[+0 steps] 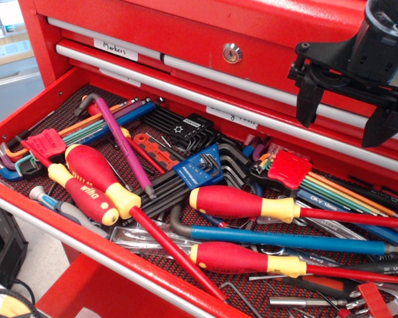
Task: Pick up violet Allen key
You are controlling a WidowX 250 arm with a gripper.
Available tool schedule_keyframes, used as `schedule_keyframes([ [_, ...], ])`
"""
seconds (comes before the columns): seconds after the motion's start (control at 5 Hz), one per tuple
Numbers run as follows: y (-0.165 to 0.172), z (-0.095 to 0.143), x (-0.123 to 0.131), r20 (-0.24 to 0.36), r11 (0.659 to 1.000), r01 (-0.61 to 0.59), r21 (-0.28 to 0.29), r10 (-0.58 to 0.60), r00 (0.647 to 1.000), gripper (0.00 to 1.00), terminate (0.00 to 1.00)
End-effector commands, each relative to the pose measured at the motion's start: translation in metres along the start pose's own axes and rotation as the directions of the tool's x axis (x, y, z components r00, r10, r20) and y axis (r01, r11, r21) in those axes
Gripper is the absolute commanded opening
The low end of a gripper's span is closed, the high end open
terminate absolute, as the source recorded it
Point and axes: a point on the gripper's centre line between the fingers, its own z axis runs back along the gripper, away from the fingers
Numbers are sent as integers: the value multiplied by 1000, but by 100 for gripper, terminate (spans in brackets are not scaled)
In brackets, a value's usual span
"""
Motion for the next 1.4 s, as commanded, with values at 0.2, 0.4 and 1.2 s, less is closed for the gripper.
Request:
schedule_keyframes([
  [0.2,22,-2,4,4,999,38,15,-38,999,100,0],
  [0.4,59,-3,9,6,996,55,65,-56,998,100,0],
  [1.2,195,-83,11,39,958,-219,187,215,976,100,0],
])
